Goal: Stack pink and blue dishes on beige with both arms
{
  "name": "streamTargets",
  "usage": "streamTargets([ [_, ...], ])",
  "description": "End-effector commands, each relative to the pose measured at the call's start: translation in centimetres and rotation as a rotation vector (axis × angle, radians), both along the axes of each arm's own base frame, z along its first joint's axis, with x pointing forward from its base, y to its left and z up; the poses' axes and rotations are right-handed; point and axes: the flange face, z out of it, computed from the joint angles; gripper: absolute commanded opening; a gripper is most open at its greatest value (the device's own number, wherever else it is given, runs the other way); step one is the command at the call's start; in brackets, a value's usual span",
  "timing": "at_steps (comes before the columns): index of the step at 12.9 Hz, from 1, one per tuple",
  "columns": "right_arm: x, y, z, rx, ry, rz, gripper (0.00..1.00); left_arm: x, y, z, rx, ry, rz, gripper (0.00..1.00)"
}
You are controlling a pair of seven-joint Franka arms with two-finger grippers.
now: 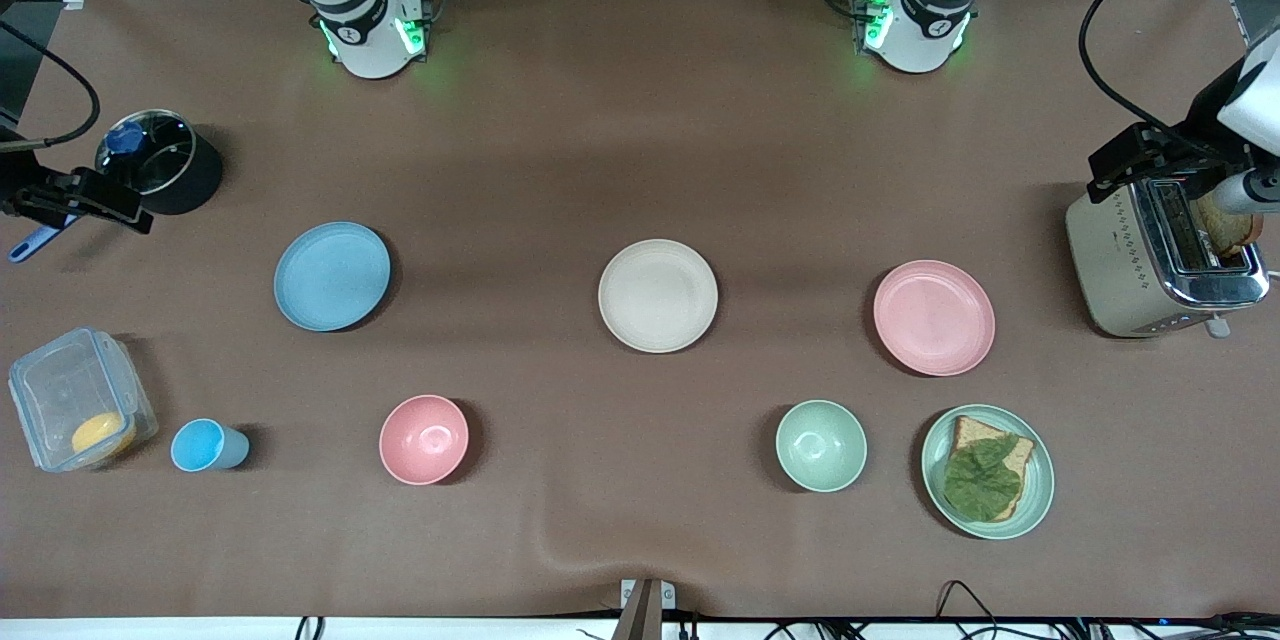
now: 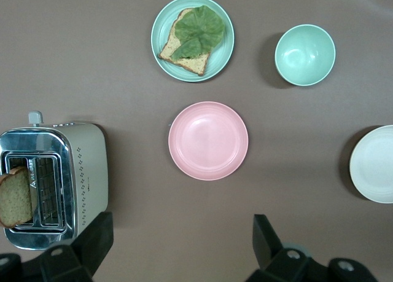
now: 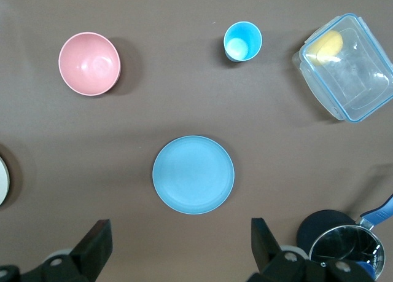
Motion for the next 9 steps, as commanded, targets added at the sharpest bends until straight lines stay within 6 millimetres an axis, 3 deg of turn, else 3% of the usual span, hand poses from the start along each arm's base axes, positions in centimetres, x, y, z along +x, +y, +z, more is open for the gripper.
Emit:
streamTargets([
  [1, 0.0, -0.1, 0.3, -0.004, 0.002, -0.002, 1.0, -0.3, -0.7, 0.4, 0.007, 0.015, -0.021, 1.0],
  [4, 0.0, -0.1, 0.3, -0.004, 0.004, -0.001, 1.0, -0.3, -0.6, 0.3, 0.004, 0.024, -0.009, 1.0],
  [9, 0.0, -0.2, 0.3, -0.004, 0.004, -0.003, 1.0, 1.1, -0.5, -5.1, 0.01, 0.082, -0.019, 1.0],
])
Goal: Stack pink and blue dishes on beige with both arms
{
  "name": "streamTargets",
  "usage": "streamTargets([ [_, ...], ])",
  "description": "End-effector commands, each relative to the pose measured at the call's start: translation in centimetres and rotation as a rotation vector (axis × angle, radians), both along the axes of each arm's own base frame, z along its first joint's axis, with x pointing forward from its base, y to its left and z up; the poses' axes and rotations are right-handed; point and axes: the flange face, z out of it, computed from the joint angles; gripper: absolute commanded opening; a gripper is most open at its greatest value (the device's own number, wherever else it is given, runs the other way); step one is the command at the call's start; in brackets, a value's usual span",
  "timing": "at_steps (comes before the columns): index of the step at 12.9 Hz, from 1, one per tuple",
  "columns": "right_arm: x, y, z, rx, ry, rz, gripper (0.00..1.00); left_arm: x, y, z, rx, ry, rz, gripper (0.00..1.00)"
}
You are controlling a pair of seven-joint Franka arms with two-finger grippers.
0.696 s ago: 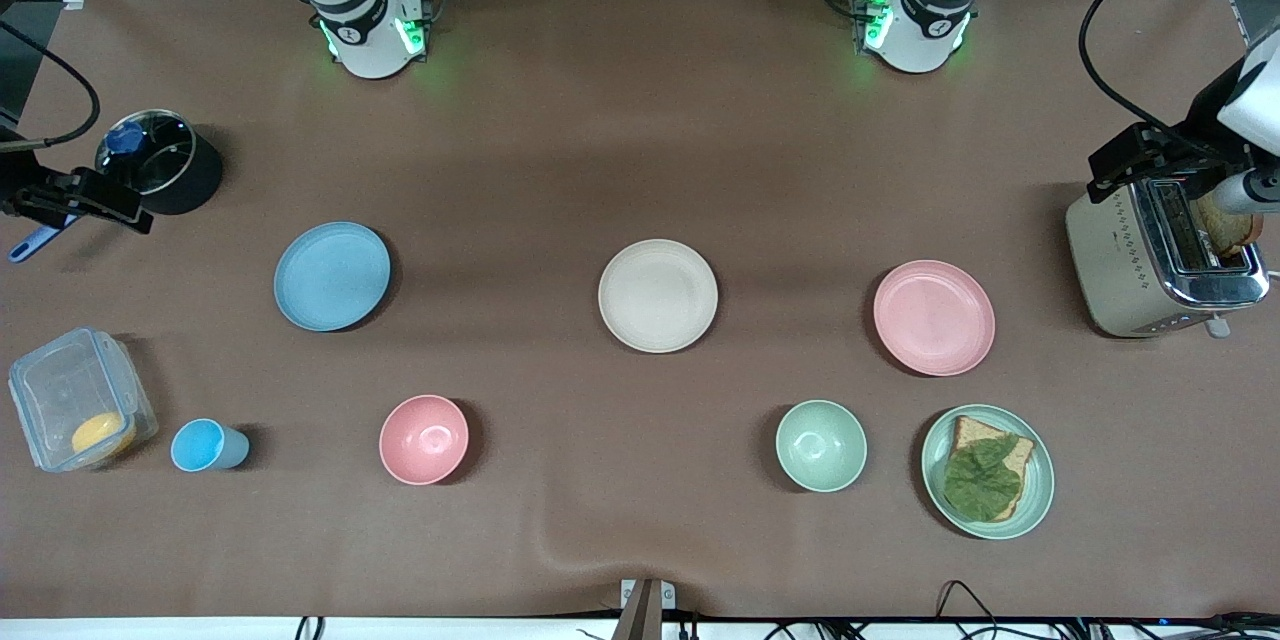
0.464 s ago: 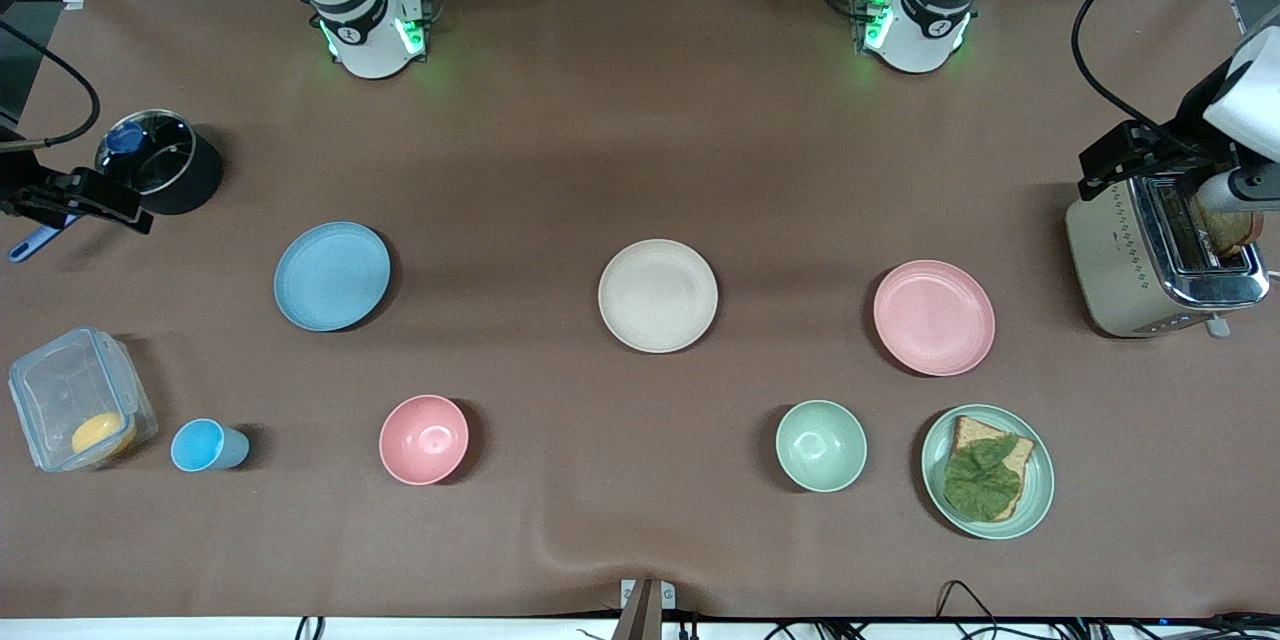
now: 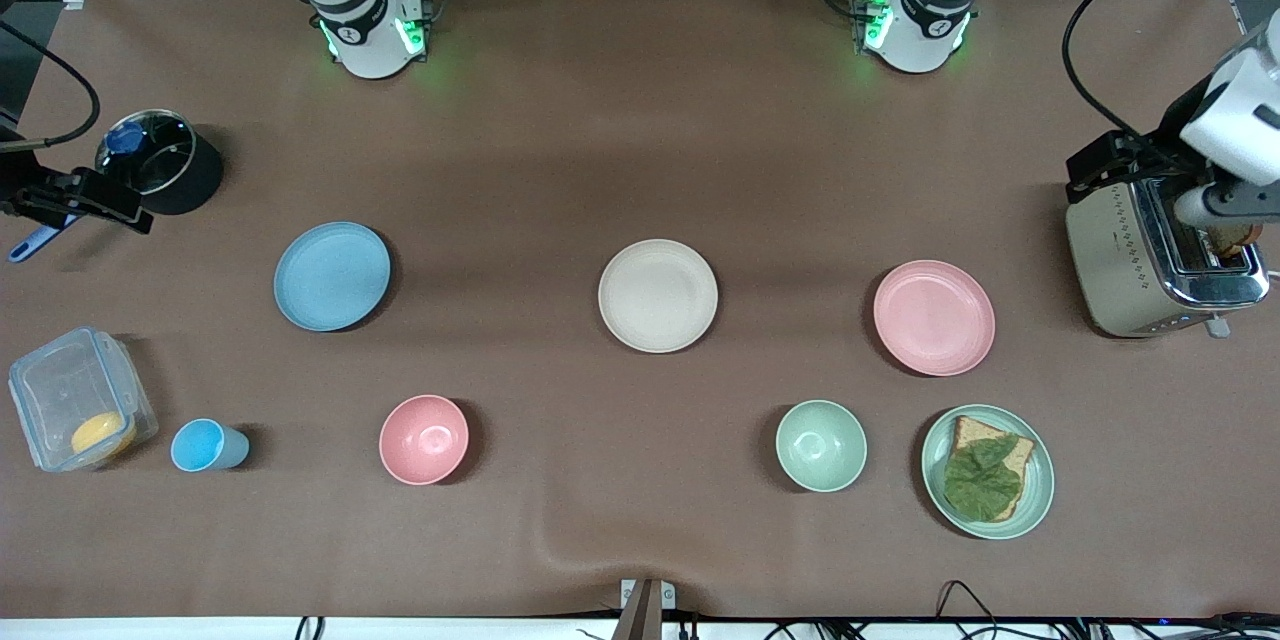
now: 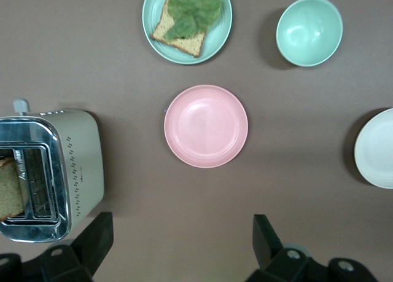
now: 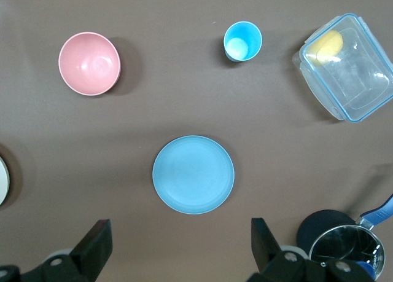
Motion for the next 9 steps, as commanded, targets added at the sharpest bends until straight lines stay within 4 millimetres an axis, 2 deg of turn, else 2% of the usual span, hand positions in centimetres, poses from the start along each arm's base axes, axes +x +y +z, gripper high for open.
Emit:
streamTargets([
  [1, 0.0, -0.2, 0.3, -0.005, 0.004, 0.009, 1.0, 0.6, 0.2, -3.1, 0.007, 0.01, -0.009, 1.0],
  [2, 0.0, -0.4, 0.2, -0.005, 0.005, 0.011, 1.0, 0.9, 0.4, -4.9, 0.01, 0.013, -0.006, 1.0],
  [3, 0.2, -0.8, -0.3, -0.005, 0.014, 0.0, 1.0, 1.3, 0.8, -7.5, 0.011, 0.003, -0.002, 1.0],
  [5, 0.0, -2.0, -1.6, 0.0, 0.069, -0.019, 1.0, 1.5, 1.6, -14.0, 0.015, -0.028, 0.001, 1.0],
  [7, 0.1, -5.3, -3.9, 0.009, 0.133, -0.055, 1.0, 1.8, 2.8, -20.7, 0.01, -0.048, 0.009, 1.0],
  [9, 0.7, -9.5, -7.9, 0.03, 0.192, -0.03, 1.0, 1.8, 3.3, -26.1, 0.013, -0.021, 0.005, 1.0],
])
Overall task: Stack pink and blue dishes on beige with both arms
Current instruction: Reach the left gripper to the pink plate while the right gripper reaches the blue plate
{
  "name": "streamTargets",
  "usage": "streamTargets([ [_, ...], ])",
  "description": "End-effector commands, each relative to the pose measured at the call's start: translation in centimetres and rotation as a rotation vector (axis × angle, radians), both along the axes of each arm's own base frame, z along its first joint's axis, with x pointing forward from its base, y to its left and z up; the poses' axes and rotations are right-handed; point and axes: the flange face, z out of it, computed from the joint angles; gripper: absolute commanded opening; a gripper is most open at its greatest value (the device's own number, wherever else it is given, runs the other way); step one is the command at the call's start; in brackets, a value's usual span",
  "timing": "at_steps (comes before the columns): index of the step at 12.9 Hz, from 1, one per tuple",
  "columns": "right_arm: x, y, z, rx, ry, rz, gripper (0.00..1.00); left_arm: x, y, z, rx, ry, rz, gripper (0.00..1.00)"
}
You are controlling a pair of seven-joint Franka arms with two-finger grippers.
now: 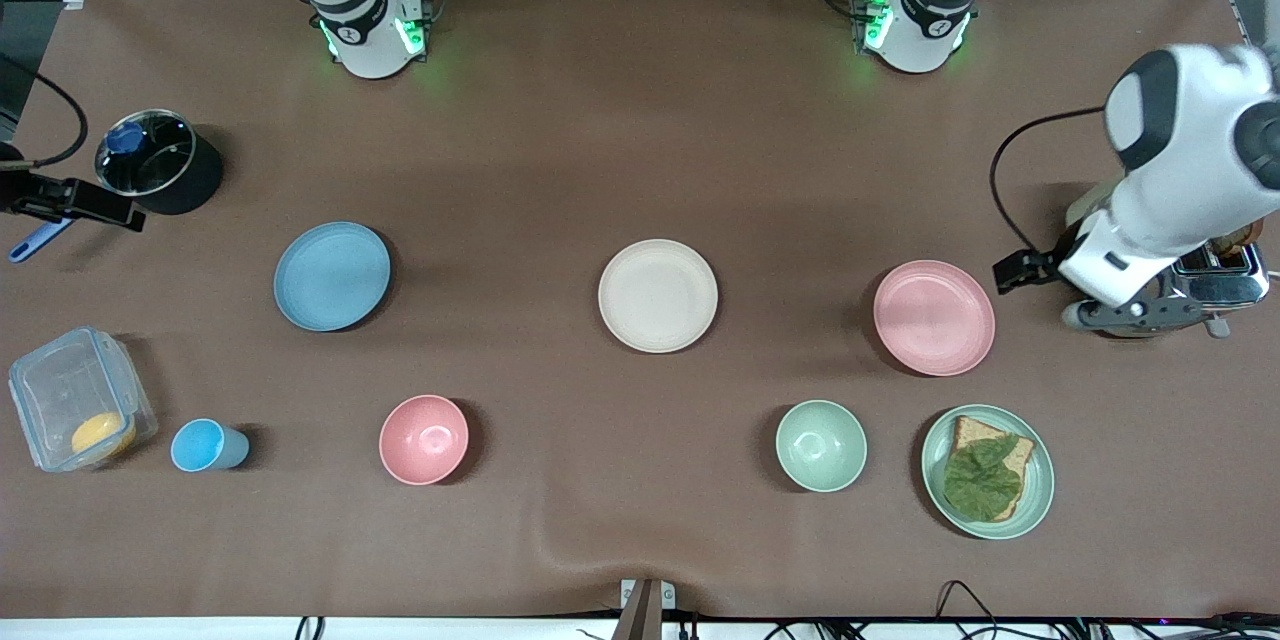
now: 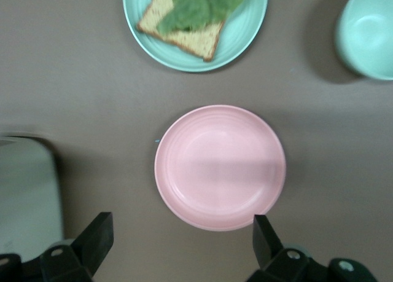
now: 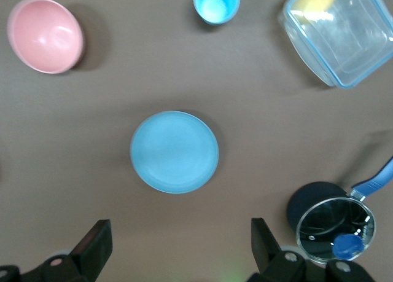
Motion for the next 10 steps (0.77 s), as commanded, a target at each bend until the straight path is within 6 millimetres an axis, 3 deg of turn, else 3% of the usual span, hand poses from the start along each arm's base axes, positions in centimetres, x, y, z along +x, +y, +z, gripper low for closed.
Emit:
streamTargets([
  [1, 1.1, -4.6, -6.0, 0.035, 0.09, 0.043, 1.0, -0.2, 1.7, -5.9, 0.021, 0.028, -0.008, 1.0],
  [4, 2.4, -5.5, -13.7, 0.057, 0.131, 0.098, 1.0, -0.6, 2.9, -13.6, 0.007, 0.065, 0.002, 1.0],
  [6, 2.1, -5.5, -18.6, 0.075, 0.101, 0.114, 1.0, -1.1, 4.2, -17.4, -0.009, 0.049, 0.023, 1.0],
  [10, 0.9, -5.8, -25.6, 0.111, 0.063, 0.213, 1.0, -1.3, 5.1, -19.2, -0.015, 0.068, 0.039, 1.0],
])
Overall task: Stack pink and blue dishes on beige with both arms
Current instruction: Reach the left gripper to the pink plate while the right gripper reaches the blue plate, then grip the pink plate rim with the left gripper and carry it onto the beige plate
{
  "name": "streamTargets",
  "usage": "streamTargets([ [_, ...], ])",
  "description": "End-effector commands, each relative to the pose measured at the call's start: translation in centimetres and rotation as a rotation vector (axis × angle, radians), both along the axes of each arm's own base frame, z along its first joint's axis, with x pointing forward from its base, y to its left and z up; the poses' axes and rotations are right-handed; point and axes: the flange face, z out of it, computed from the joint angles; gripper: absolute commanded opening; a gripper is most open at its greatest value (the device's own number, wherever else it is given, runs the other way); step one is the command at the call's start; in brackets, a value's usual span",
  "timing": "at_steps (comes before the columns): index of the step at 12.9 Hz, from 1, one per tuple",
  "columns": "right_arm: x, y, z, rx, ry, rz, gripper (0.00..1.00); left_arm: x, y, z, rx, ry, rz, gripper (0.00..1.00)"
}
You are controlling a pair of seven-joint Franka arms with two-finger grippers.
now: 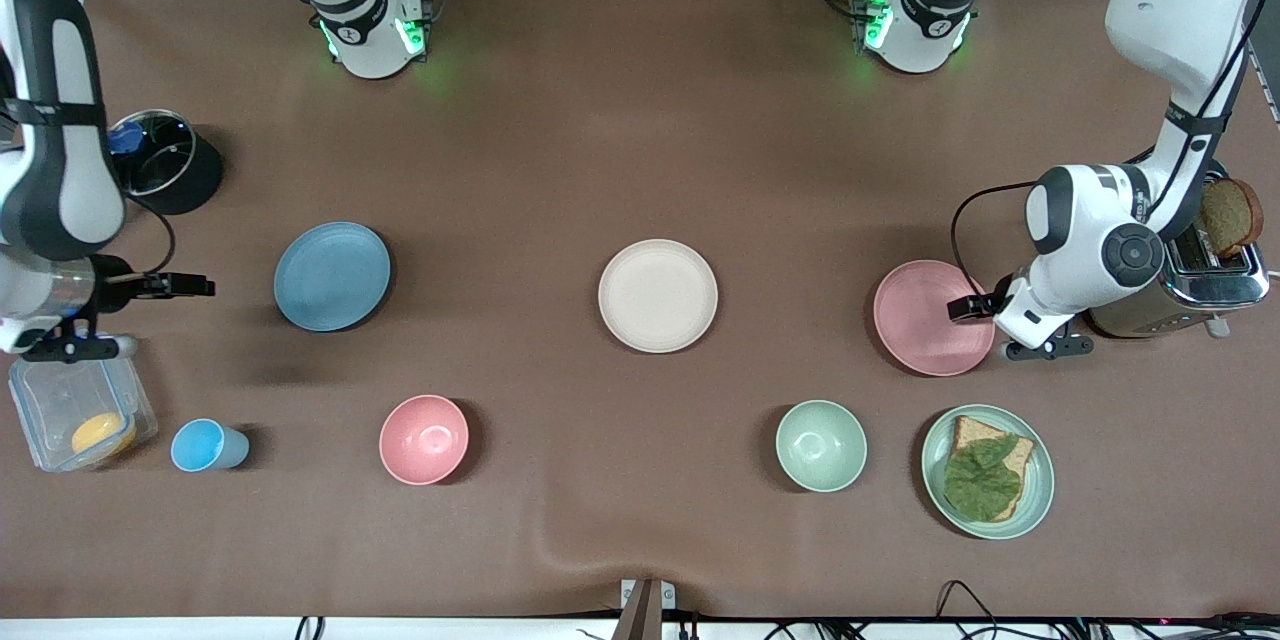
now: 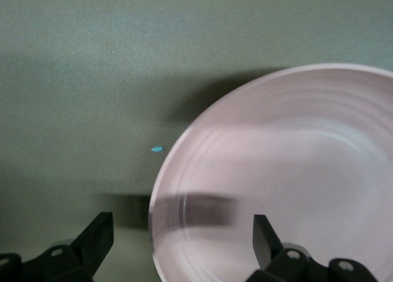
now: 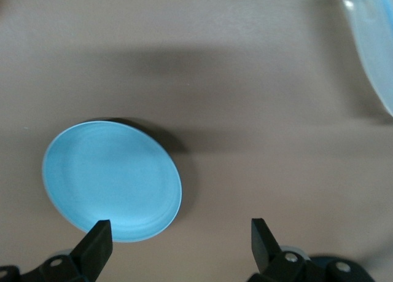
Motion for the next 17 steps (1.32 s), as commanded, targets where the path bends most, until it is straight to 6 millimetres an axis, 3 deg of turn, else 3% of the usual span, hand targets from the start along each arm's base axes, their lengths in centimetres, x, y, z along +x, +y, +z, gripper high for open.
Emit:
streamTargets([
  [1, -1.1, -0.3, -3.4, 0.067, -0.027, 0.053, 1.0, 0.1, 0.7, 0.1, 0.006, -0.01, -0.012, 1.0],
  [3, -1.4, -0.2, -7.0, 0.104, -0.041, 0.09, 1.0, 0.2, 1.0, 0.2, 0.0, -0.013, 0.011, 0.82],
  [5, -2.1, 0.3, -10.3, 0.102, -0.05, 0.108, 1.0, 0.2, 1.0, 0.1, -0.001, -0.011, 0.017, 0.49],
  [7, -2.4, 0.8, -12.1, 0.105, -0.039, 0.129, 1.0, 0.2, 0.9, 0.1, -0.005, -0.01, 0.024, 0.13],
  [8, -2.5, 1.1, -12.9, 0.114, -0.029, 0.147, 1.0, 0.2, 1.0, 0.3, -0.038, -0.012, 0.075, 0.0],
  [11, -2.6, 2.0, -14.5, 0.121, -0.009, 0.167, 1.0, 0.5, 0.2, 1.4, -0.108, -0.022, 0.152, 0.0],
  [14, -2.8, 2.3, -15.1, 0.137, 0.002, 0.213, 0.96, 0.4, -4.7, 5.9, -0.162, 0.004, 0.098, 0.0],
  [15, -2.9, 2.3, -15.4, 0.144, 0.006, 0.232, 0.78, 0.8, -6.2, 7.8, -0.181, -0.004, 0.089, 0.0],
  [17, -3.0, 2.5, -15.6, 0.152, 0.018, 0.241, 0.33, 1.1, -10.0, 10.8, -0.204, 0.023, 0.053, 0.0],
])
